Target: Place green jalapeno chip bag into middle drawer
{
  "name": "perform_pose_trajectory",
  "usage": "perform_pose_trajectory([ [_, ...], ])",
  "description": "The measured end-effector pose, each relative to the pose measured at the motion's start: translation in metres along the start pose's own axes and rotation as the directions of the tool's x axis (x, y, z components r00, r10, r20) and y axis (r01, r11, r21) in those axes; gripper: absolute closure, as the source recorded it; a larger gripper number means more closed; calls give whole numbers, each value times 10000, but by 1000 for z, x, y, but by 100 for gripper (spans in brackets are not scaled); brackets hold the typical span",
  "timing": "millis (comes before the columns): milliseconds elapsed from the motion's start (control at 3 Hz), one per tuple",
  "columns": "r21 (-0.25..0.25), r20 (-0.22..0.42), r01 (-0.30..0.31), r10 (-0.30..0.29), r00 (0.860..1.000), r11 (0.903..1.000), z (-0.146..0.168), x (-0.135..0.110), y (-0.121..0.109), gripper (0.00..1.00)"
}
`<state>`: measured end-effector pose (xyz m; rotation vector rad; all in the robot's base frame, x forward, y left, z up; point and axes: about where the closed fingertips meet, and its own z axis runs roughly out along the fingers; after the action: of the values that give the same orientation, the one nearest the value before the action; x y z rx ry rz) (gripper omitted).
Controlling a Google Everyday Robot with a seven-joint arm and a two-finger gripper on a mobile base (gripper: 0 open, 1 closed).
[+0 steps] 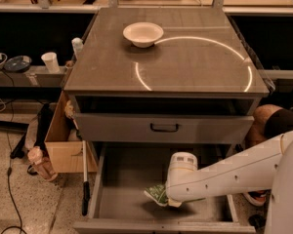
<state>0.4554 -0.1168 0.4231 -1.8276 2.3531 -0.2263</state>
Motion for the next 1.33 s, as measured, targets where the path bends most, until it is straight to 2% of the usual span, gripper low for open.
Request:
perform_pose_trajectory([
  [333, -24, -7, -7, 7, 10000, 10000, 2, 0, 0, 88],
  [667, -25, -7, -7, 7, 10000, 10000, 2, 0, 0, 65],
  [1333, -25, -8, -7, 7, 10000, 10000, 2, 0, 0, 4],
])
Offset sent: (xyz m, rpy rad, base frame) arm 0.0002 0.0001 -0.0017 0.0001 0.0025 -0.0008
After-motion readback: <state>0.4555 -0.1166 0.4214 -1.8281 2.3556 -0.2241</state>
